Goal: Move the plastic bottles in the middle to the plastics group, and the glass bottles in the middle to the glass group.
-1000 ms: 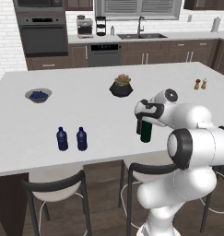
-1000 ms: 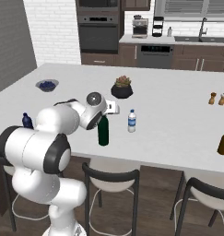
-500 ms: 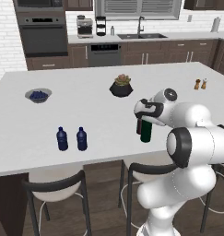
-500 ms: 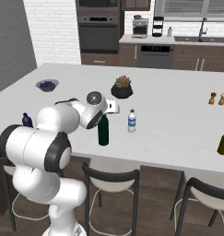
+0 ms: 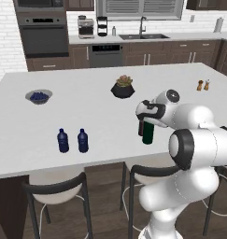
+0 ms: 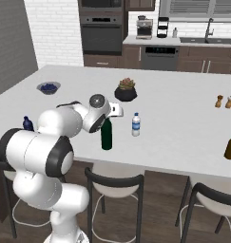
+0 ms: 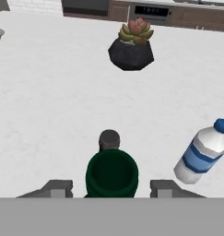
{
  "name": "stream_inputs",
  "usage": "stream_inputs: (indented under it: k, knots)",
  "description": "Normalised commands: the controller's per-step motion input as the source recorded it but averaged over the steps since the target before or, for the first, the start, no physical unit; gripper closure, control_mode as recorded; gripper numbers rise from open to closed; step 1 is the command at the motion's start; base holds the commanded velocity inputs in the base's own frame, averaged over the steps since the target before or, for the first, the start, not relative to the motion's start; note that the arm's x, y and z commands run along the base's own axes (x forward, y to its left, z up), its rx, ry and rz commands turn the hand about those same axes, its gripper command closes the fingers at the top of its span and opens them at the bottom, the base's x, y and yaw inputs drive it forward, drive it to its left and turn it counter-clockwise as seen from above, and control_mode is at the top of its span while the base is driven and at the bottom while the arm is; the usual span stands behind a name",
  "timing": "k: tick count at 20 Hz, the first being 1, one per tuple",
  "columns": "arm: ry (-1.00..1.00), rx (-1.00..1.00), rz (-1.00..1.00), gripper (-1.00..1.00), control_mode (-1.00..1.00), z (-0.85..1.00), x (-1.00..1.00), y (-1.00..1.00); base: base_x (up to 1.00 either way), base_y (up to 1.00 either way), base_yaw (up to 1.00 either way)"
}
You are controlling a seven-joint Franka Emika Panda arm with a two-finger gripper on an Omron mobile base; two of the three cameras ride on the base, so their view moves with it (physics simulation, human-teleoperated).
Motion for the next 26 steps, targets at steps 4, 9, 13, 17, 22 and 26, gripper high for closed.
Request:
stream_inputs:
  k: [4,9,13,17,22,26]
  knots:
    - [0.00,0.00,0.00,1.00,-1.00,0.00,0.00,0.00,0.00,0.00,0.00]
    - [0.00,0.00,0.00,1.00,-1.00,0.00,0.00,0.00,0.00,0.00,0.00]
    - [0.00,0.00,0.00,1.00,-1.00,0.00,-0.01,0.00,0.00,0.00,0.00]
    - [0.00,0.00,0.01,1.00,-1.00,0.04,-0.29,-0.23,0.00,0.00,0.00]
    - [0.02,0.00,-0.04,1.00,-1.00,0.35,-0.13,-0.60,0.00,0.00,0.00]
    - [0.09,0.00,-0.08,1.00,-1.00,0.39,0.00,-0.87,0.00,0.00,0.00]
